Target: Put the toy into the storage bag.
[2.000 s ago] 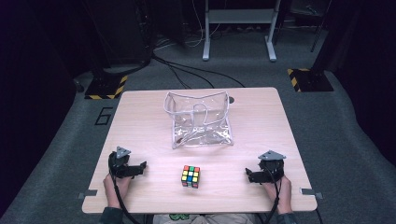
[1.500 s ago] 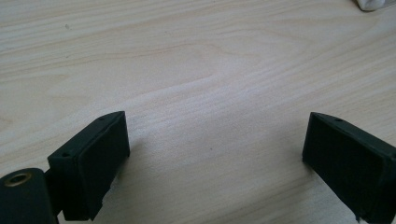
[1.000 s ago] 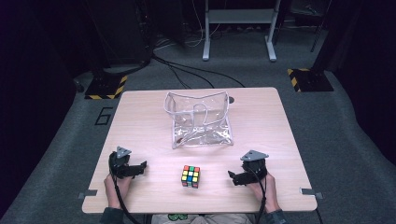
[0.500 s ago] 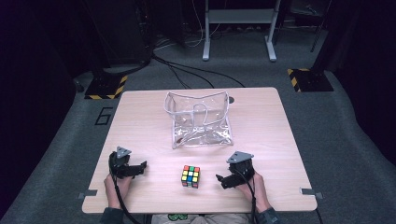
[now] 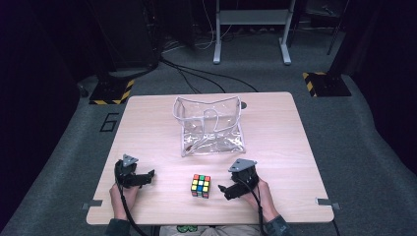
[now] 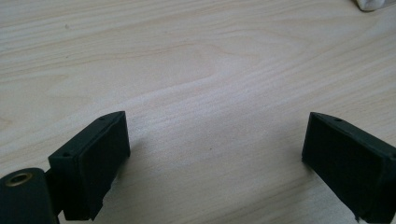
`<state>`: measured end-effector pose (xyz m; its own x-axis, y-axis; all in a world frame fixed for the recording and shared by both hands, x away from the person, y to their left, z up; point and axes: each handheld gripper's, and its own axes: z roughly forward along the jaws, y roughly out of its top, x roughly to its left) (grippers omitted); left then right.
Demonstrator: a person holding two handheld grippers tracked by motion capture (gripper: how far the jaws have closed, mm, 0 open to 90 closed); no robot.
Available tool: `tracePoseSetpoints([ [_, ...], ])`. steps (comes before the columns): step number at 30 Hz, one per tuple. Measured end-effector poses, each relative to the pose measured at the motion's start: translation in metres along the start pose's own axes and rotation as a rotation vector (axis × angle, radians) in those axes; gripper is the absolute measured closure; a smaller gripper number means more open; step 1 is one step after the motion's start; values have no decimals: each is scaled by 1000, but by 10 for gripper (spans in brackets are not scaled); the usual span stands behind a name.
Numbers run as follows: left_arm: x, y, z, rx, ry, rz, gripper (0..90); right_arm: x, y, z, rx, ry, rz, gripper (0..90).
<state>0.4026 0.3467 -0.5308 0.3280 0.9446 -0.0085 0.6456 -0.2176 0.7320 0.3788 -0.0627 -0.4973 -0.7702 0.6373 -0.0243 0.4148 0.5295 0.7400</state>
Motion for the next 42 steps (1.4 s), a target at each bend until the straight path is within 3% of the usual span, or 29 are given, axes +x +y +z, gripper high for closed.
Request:
tracePoseSetpoints([
  [9, 0, 0, 0, 0, 0, 1, 73, 15, 15, 5, -6, 40, -48, 9],
  [16, 0, 0, 0, 0, 0, 1, 73, 22, 22, 10, -3, 94, -56, 9],
  [33, 0, 0, 0, -2, 3, 0, 76, 43, 32, 18, 4, 153, -121, 7],
  [42, 0, 0, 0, -2, 2, 1, 76, 52, 34, 28, 31, 170, -110, 0],
])
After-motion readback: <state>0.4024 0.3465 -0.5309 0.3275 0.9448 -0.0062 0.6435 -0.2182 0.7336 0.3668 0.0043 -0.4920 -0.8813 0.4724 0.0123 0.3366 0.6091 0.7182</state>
